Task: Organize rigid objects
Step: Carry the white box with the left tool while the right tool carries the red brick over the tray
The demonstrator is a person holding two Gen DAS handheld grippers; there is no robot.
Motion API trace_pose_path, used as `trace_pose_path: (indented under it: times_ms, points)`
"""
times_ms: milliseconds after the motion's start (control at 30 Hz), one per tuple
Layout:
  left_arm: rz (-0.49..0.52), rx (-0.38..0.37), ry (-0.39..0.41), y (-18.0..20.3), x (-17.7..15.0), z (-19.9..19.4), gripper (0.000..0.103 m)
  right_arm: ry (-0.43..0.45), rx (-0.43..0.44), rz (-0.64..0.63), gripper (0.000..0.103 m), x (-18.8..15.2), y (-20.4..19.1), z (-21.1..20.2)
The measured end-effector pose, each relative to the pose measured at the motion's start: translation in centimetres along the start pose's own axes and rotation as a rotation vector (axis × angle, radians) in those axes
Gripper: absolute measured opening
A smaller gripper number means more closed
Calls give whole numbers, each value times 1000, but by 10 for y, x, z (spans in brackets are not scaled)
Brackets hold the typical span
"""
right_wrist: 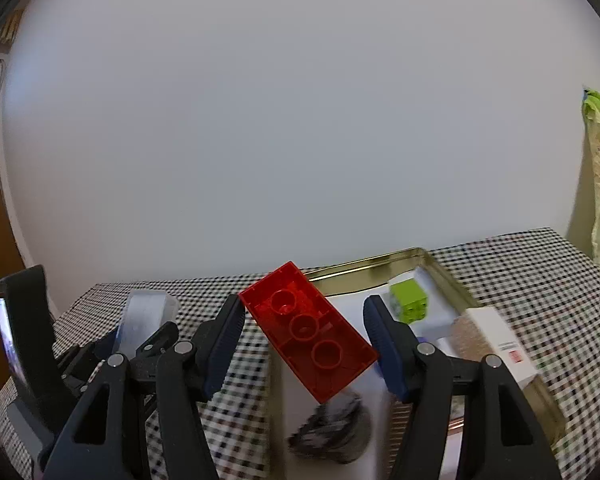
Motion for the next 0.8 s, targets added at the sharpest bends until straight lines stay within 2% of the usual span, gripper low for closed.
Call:
trace_pose_path:
  times_ms: [467, 800]
  points:
    - [69, -66, 73, 46, 13, -13, 54, 38, -68, 57, 64, 11, 45, -14]
    - [105, -107, 67, 71, 14, -10, 54, 42, -124, 73, 64, 12, 75, -25]
Point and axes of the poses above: each gripper's, at about its wrist camera, not at the fingertips, and z roughly the way its jaws point, y to its right, x to its top, the point moved 6 cm from there along z, roughly the way its jaws point, and after that the axes turned 3 degrees about -z, right-handed, at the moved point
